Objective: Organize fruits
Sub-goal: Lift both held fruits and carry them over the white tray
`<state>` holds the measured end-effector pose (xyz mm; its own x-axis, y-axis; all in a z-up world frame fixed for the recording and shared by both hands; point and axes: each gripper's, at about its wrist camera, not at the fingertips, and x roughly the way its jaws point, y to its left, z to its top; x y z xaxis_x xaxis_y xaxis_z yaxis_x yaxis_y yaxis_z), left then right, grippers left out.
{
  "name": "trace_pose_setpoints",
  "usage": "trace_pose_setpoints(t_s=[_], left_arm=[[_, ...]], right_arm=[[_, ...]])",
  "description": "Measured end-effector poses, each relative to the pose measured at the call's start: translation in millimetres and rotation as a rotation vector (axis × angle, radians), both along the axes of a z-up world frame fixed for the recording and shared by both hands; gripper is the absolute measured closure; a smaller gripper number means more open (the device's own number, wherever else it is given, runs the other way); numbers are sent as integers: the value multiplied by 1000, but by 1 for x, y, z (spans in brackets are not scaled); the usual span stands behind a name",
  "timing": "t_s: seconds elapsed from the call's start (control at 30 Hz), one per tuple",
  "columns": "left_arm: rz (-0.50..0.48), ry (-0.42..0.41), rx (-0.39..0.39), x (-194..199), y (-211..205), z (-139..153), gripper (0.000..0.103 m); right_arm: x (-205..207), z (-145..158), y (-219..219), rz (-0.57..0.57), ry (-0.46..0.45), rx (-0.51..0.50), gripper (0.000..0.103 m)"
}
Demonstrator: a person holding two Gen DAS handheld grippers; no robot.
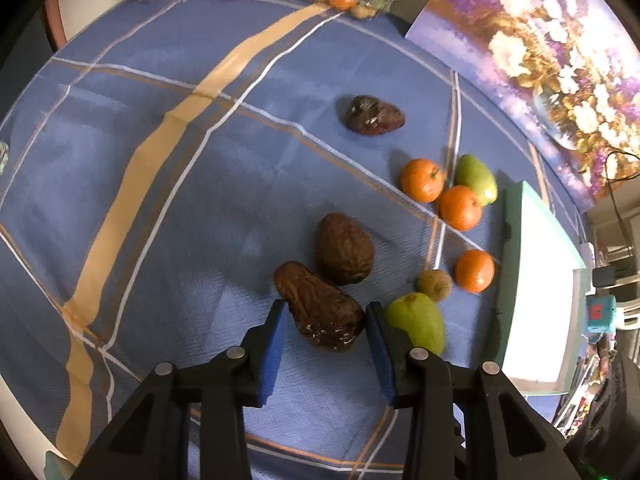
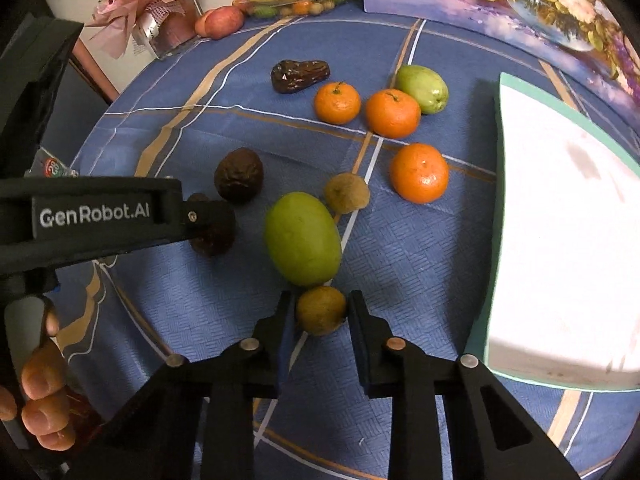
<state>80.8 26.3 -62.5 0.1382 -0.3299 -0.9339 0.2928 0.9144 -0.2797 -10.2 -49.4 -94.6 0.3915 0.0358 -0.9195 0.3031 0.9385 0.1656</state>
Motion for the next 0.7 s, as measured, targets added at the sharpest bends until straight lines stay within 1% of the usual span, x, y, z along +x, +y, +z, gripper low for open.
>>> trace_pose_setpoints(t_s=[0.13,0.27,0.3,0.4,0.53,0.63,0.7], left_arm=[[2,-46,-29,-2,4,19,61],[4,-107,-62,-5,4,37,61],[1,-112,-67,-4,3,42,61],[-20,-123,-83,-2,-3,51,61],[-73,-137,-105,-11,-25,59,61],[-131,-148,-111,-21,-48,62,61],[-168,-150,-112,-25,-64,61,61]], right_arm=[[-8,9,4,-15,-20,11,75],[-18,29,-10,-55,-83,24,75],[-18,33,-13,-73,-93,18,75],[-25,40,-35,-162,-104,-11,75],[-42,51,-68,-283,-116,-30,75],[-56,55,-95,-382,-112,-34,75],[-64,54,-105,-426,-105,-39,75]])
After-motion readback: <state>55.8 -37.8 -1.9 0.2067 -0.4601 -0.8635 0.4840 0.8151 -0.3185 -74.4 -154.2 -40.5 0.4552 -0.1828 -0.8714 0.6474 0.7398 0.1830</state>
